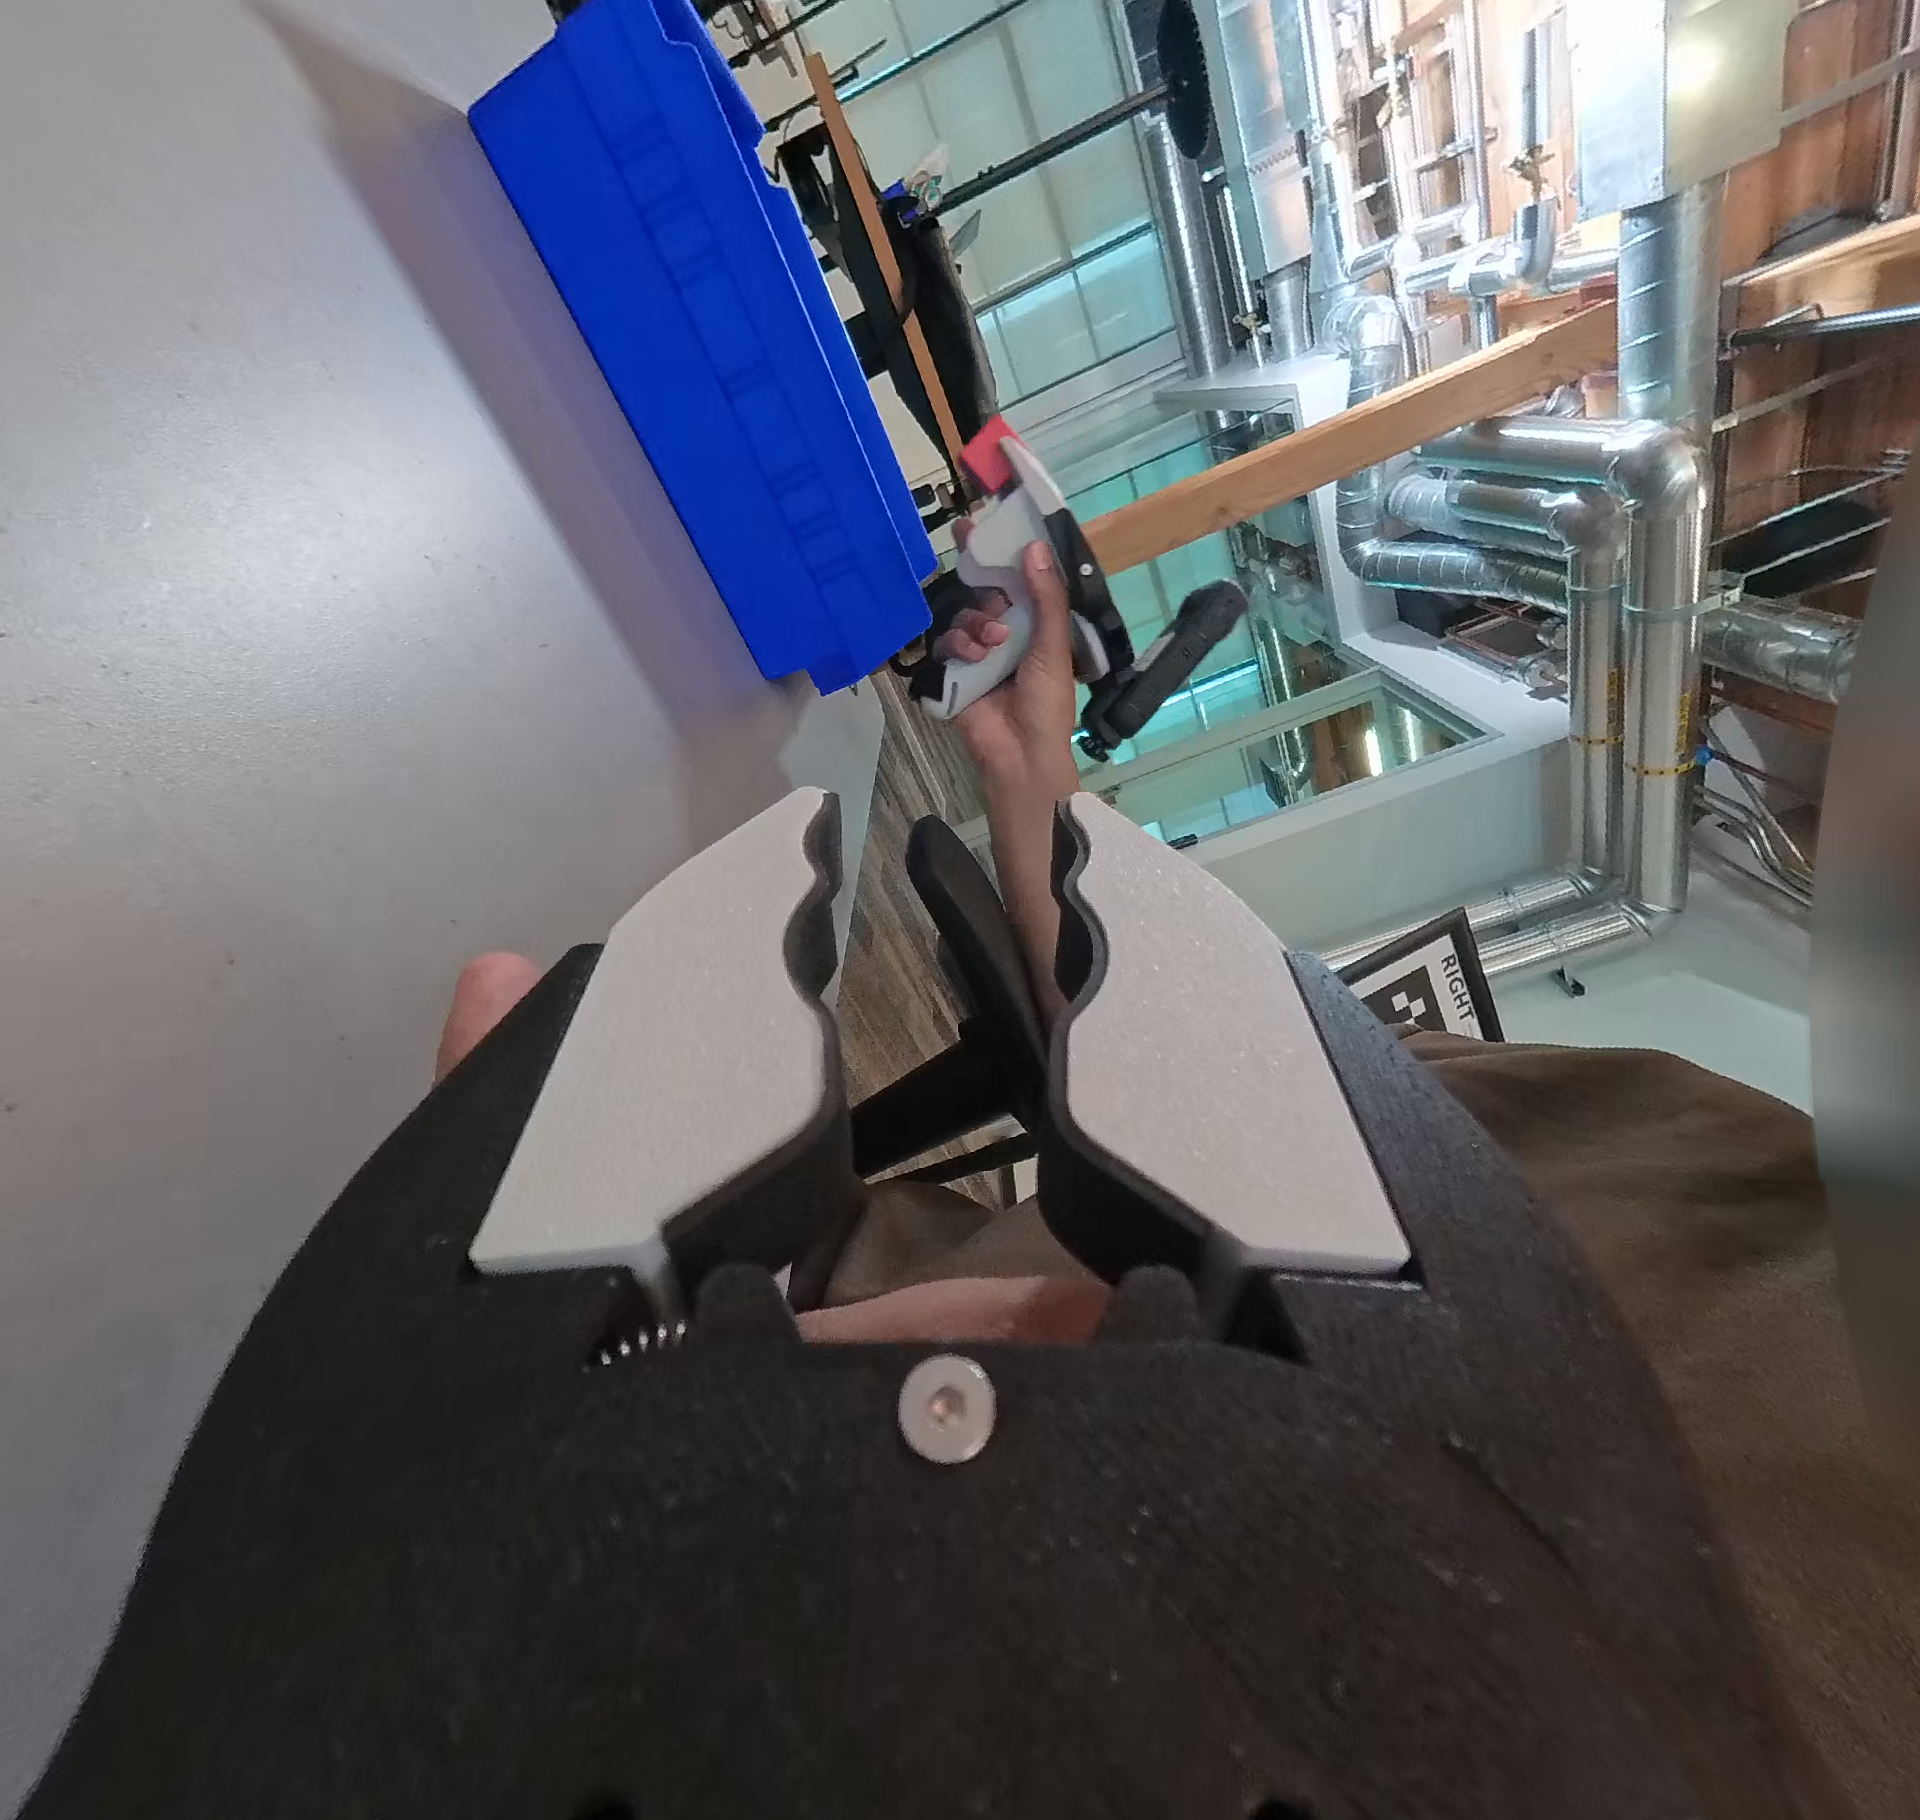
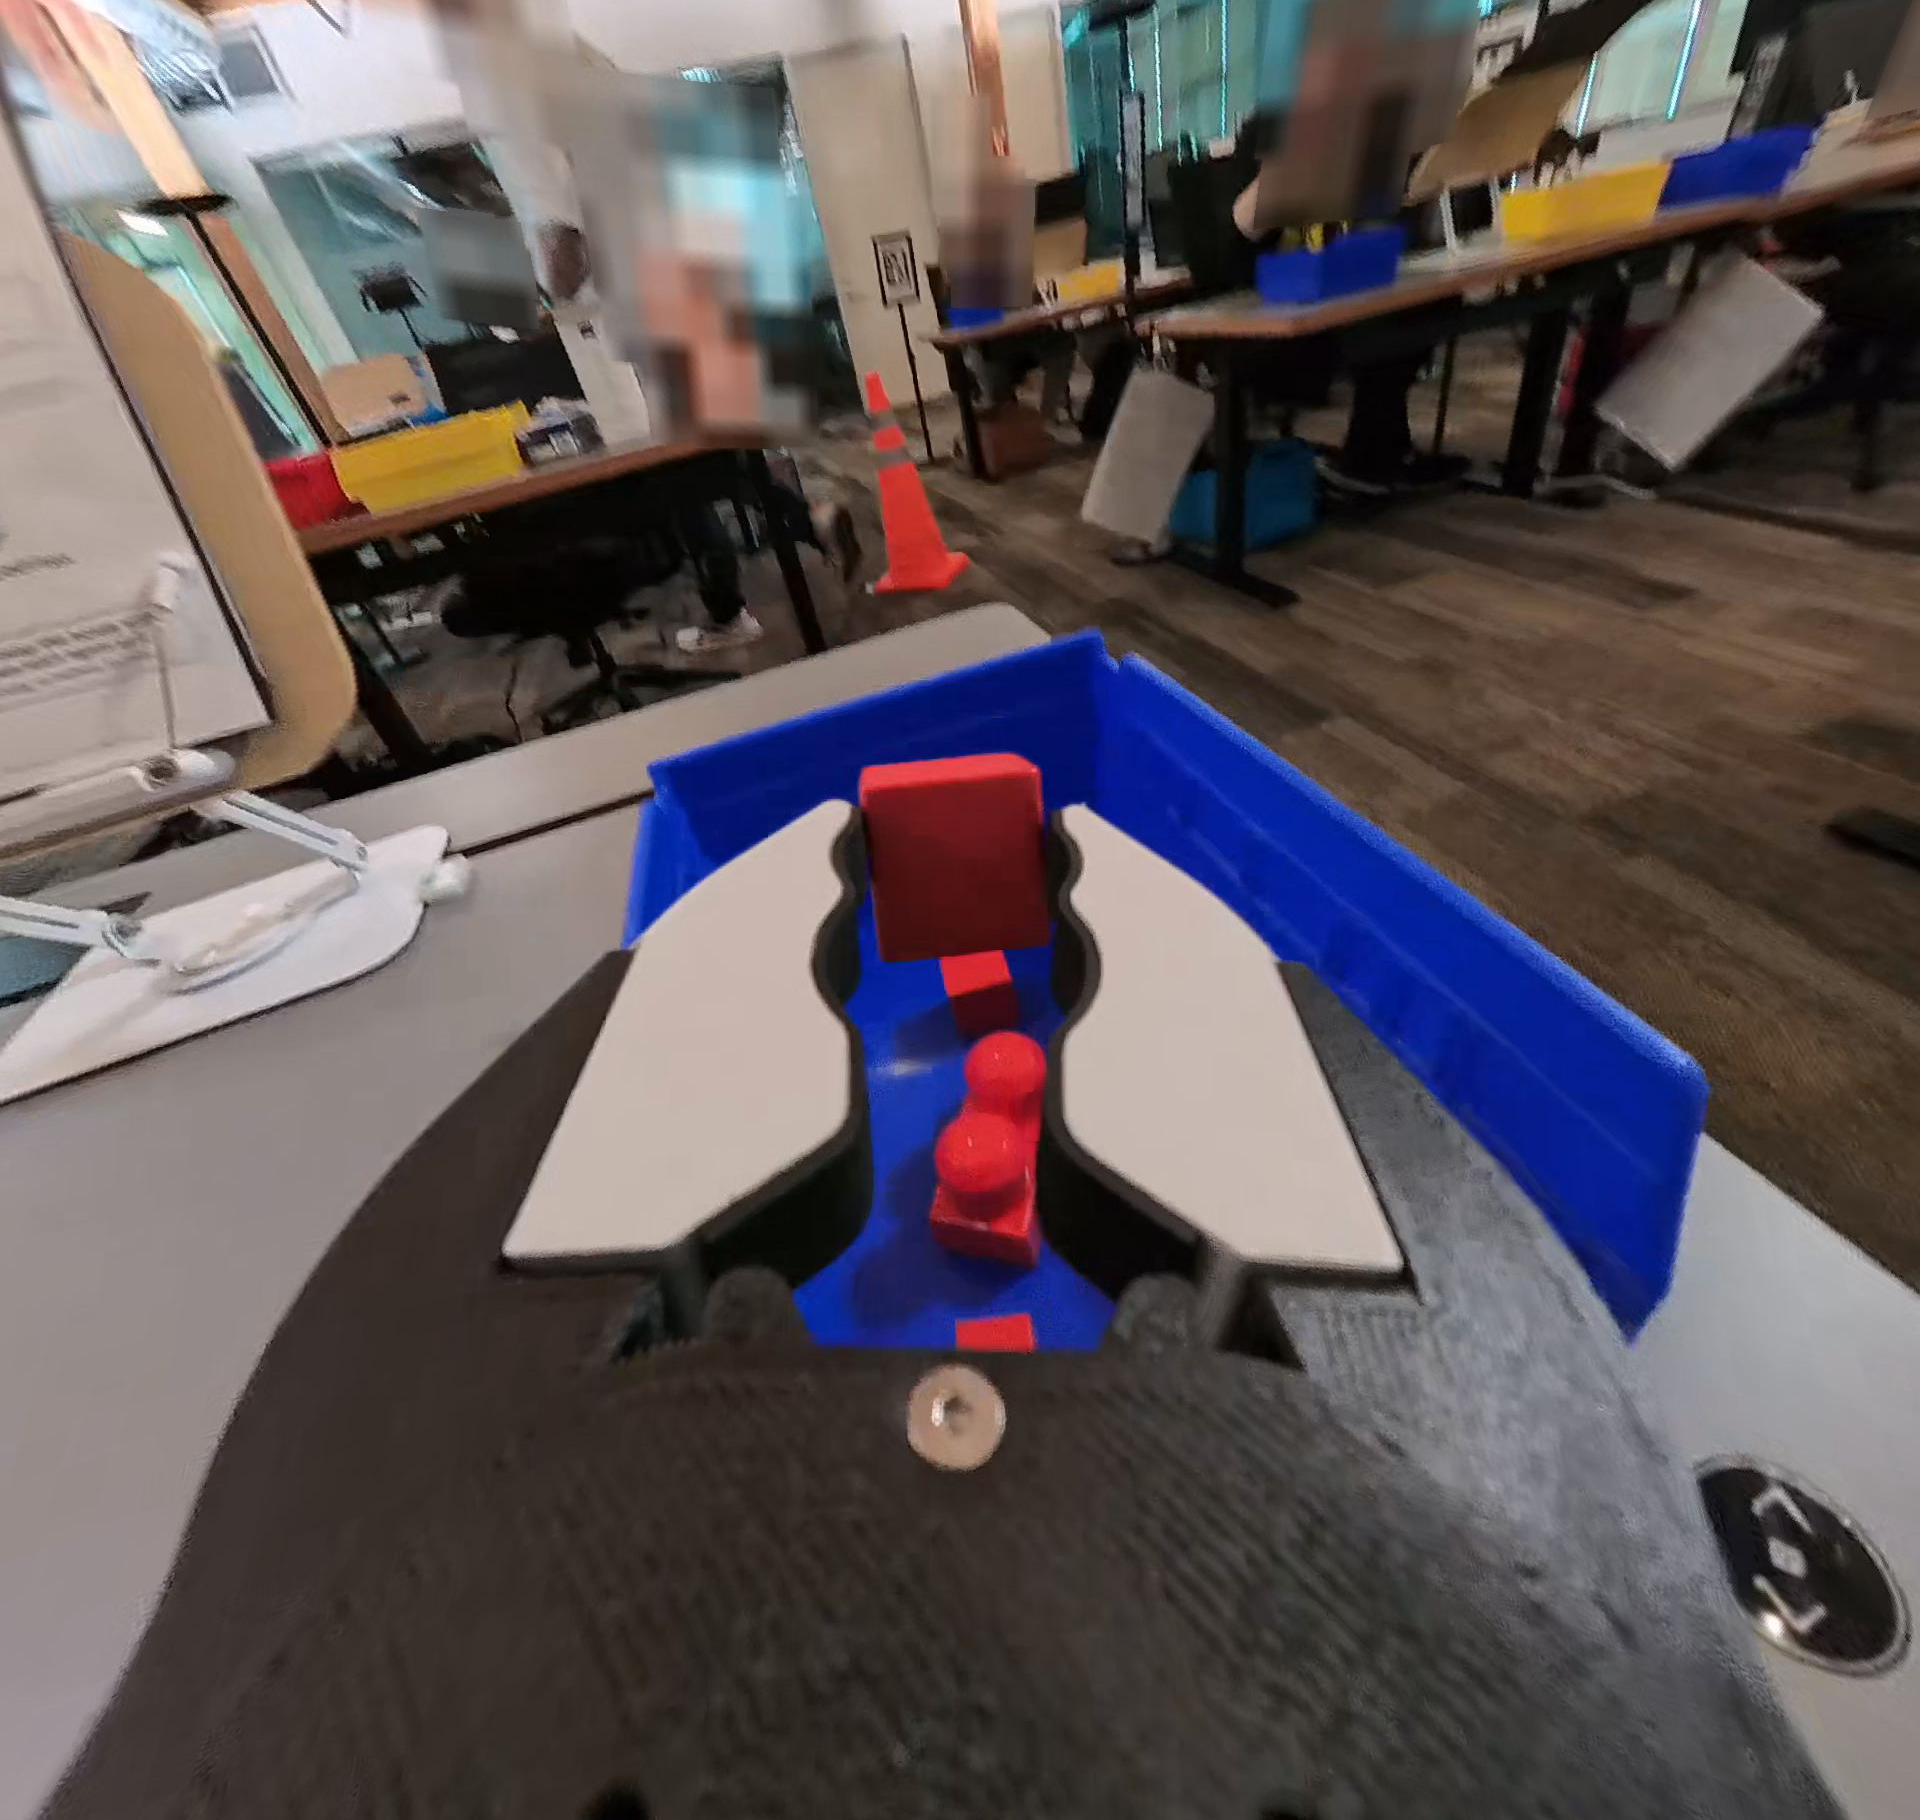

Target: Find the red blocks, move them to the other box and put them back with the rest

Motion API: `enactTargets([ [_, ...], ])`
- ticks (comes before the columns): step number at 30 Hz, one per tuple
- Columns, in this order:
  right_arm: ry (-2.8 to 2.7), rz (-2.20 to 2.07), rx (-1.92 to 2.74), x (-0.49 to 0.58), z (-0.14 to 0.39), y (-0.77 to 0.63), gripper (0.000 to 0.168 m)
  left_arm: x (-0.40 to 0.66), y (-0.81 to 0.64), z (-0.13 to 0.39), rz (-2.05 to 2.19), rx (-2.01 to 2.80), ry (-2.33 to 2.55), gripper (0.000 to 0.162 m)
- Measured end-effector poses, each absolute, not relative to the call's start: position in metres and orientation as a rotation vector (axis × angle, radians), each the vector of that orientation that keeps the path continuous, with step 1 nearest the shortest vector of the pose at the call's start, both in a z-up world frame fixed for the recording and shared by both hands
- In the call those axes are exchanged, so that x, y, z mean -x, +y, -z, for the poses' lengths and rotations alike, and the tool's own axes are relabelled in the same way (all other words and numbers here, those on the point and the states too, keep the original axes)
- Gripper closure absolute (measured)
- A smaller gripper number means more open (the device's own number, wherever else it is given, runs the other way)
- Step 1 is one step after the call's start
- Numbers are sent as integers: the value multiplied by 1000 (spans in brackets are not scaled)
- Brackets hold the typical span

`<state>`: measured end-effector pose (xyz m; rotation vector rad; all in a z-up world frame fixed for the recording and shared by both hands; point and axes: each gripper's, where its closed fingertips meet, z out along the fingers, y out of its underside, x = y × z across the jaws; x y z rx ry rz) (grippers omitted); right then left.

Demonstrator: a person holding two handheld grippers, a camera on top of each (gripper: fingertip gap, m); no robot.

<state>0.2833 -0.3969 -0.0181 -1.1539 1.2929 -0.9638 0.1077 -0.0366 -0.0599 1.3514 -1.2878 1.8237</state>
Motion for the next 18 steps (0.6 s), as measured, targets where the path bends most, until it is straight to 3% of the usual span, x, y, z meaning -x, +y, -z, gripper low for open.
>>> enactTargets([
  [12, 1421, 828, 1361, -293, 71, -387, 134, -106, -35, 58, -1827, -1345, -1293, 123],
  [18, 1400, 892, 1405, -293, 67, -384, 130, -106, -35, 59, -1825, -1349, -1301, 123],
])
